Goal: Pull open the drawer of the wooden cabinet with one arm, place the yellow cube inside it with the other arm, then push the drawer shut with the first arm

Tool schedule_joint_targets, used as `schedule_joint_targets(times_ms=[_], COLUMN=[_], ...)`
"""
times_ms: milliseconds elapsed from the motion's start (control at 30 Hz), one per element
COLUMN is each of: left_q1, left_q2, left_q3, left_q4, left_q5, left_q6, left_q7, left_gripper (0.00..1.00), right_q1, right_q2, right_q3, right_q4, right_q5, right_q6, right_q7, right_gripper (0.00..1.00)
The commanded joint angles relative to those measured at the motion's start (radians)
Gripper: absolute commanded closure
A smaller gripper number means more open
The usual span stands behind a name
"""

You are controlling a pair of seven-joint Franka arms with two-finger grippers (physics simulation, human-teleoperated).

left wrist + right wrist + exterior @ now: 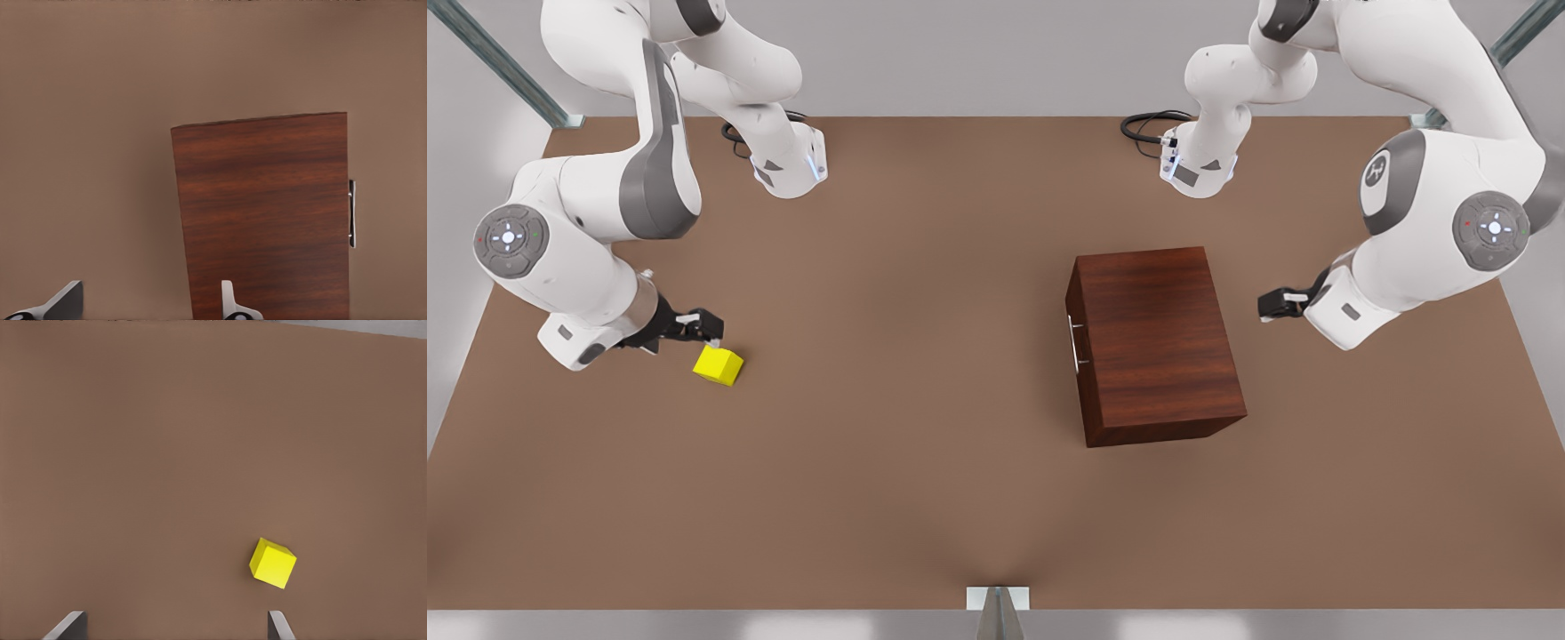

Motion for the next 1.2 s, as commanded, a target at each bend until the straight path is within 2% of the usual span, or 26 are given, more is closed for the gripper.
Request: schedule_joint_targets(times_ms=[0, 33, 133, 167, 233, 367, 500, 567, 667, 733, 867, 1167], left_q1=[0.002, -0.030, -0.201, -0.276, -0.415, -0.518, -0.580, -0.583, -0.597, -0.595, -0.587, -0.590], left_q2=[0.018, 0.046, 0.100, 0.155, 0.242, 0.321, 0.382, 0.397, 0.420, 0.422, 0.422, 0.472], left_q3=[-0.024, -0.041, -0.041, -0.041, -0.040, -0.027, -0.017, -0.015, -0.017, -0.017, -0.015, -0.015], left_q4=[0.002, 0.009, 0.011, 0.045, 0.074, 0.074, 0.074, 0.074, 0.074, 0.072, 0.063, 0.057], left_q5=[0.003, 0.006, 0.006, 0.008, 0.008, 0.054, 0.189, 0.194, 0.252, 0.258, 0.279, 0.364], left_q6=[0.053, 0.047, 0.053, 0.058, 0.148, 0.240, 0.243, 0.252, 0.268, 0.268, 0.258, 0.240], left_q7=[0.100, 0.043, -0.455, -0.610, -0.919, -1.154, -1.206, -1.206, -1.204, -1.186, -1.125, -0.939], left_gripper=[0.00, 0.00, 0.00, 0.00, 0.00, 0.00, 0.02, 0.04, 0.14, 0.19, 0.23, 0.23], right_q1=[0.002, 0.002, 0.009, 0.000, -0.015, -0.119, -0.161, -0.187, -0.262, -0.279, -0.284, -0.285], right_q2=[-0.001, -0.001, 0.013, 0.014, 0.082, 0.186, 0.158, 0.135, 0.148, 0.168, 0.198, 0.218], right_q3=[0.000, 0.000, 0.003, 0.003, -0.002, -0.005, 0.003, 0.003, 0.004, 0.003, 0.003, 0.003], right_q4=[0.000, -0.003, -0.053, -0.130, -0.145, -0.194, -0.355, -0.475, -0.559, -0.569, -0.570, -0.604], right_q5=[0.001, 0.001, -0.002, -0.001, -0.001, 0.001, 0.030, 0.030, 0.030, 0.031, 0.031, 0.010], right_q6=[0.046, 0.063, 0.102, 0.206, 0.256, 0.299, 0.339, 0.460, 0.592, 0.612, 0.631, 0.657], right_q7=[0.011, 0.011, 0.015, 0.015, 0.042, 0.221, 0.393, 0.396, 0.390, 0.387, 0.384, 0.379], right_gripper=[0.00, 0.00, 0.00, 0.00, 0.00, 0.00, 0.00, 0.00, 0.00, 0.00, 0.00, 0.00])
